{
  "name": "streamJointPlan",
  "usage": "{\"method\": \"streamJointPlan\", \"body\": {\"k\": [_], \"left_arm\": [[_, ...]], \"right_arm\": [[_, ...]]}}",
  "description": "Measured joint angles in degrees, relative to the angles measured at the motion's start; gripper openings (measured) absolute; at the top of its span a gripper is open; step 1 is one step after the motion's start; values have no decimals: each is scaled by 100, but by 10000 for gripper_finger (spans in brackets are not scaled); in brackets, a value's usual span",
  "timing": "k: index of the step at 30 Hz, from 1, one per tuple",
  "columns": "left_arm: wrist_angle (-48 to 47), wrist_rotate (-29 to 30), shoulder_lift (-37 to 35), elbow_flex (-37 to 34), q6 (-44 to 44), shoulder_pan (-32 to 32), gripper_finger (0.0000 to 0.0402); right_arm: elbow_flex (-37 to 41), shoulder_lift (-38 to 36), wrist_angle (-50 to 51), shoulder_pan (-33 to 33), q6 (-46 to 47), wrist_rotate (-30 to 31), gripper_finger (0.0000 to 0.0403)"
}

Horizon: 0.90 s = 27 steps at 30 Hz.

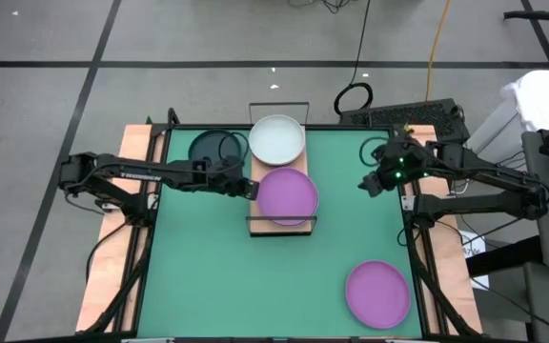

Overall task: Place and stack plates onto a shelf
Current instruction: Stack the purple plate on top of the gray plate on the shelf

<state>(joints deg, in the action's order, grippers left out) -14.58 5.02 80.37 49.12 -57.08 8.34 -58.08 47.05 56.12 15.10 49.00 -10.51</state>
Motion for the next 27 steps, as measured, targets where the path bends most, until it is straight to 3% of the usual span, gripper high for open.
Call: {"method": "streamJointPlan", "body": {"k": [4,10,14,18,27], "left_arm": [[-33,0,-92,-6,3,0,4],[20,-7,-193,4,74,0,4],[133,-502,-287,-5,518,2,4],[126,-1030,-254,4,1197,-3,4],[159,-921,-80,2,2259,4,4]], "right_arm": [[98,-3,448,-287,-156,-488,31],[870,-11,546,-927,-110,-1231,80],[1425,-13,412,-1349,175,-1520,105],[1892,-11,-79,-1790,397,-1518,114],[2651,-11,-1448,-2470,1358,-1244,114]]}}
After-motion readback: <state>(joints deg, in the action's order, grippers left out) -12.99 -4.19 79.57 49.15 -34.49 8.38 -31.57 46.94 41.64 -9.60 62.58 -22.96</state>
